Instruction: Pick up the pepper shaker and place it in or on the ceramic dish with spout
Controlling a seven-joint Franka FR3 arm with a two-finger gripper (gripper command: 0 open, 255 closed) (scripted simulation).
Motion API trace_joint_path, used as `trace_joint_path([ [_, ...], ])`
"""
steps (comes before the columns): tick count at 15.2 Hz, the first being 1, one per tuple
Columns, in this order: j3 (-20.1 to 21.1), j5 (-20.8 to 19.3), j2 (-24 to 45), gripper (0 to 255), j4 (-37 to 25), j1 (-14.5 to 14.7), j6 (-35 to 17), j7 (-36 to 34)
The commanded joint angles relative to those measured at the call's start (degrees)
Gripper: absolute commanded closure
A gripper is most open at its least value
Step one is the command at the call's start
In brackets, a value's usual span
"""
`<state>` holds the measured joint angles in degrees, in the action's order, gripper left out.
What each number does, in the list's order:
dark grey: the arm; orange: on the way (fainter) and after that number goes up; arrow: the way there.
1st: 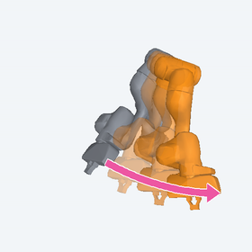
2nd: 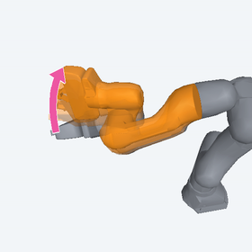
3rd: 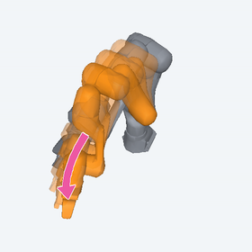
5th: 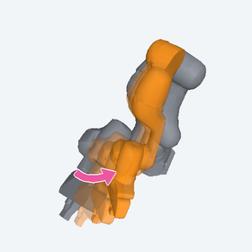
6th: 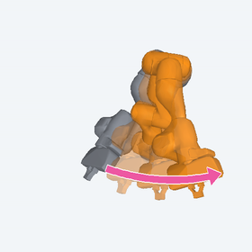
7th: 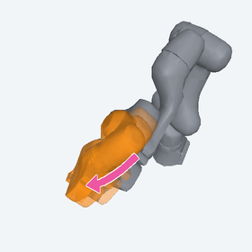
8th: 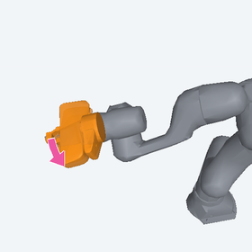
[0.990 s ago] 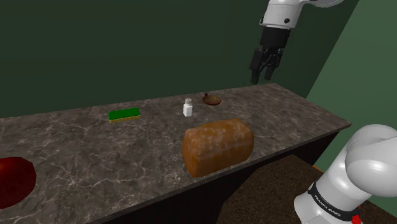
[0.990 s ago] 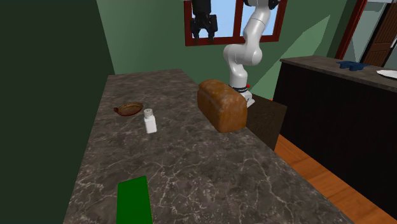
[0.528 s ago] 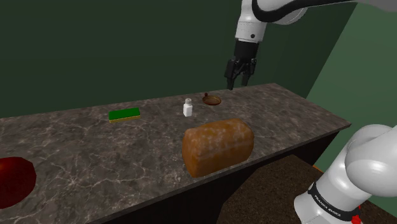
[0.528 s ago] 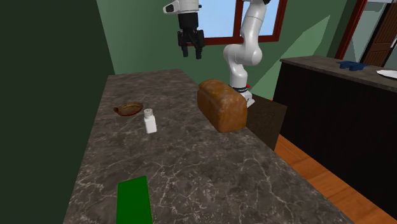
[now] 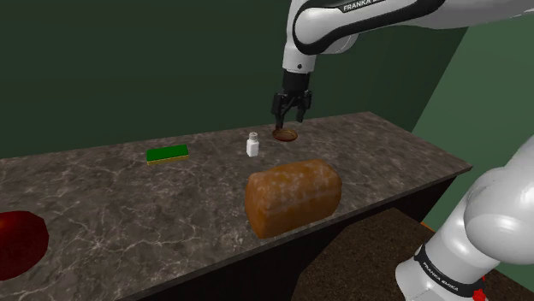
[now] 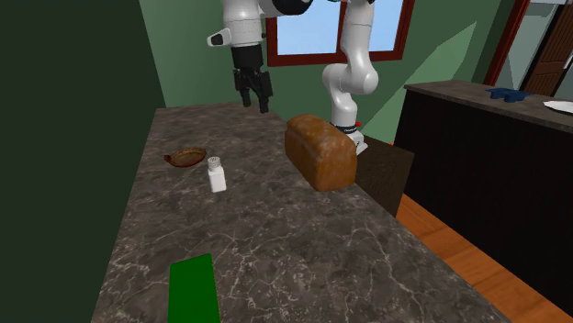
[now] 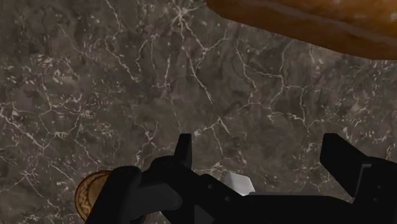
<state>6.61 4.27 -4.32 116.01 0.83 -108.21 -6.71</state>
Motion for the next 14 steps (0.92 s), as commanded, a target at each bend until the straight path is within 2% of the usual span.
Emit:
trace_joint_path([
  [1, 0.2, -0.6, 4.3, 0, -2.7, 0.1, -1.4, -0.6],
  [7, 0.4, -2.7, 17.9, 0, -13.9, 0.8, -3.2, -2.3],
  [12, 0.1, -4.2, 29.1, 0, -25.1, 1.7, -2.7, -3.4],
  [14, 0.1, -4.3, 29.5, 0, -24.1, 1.8, -4.1, -3.5],
])
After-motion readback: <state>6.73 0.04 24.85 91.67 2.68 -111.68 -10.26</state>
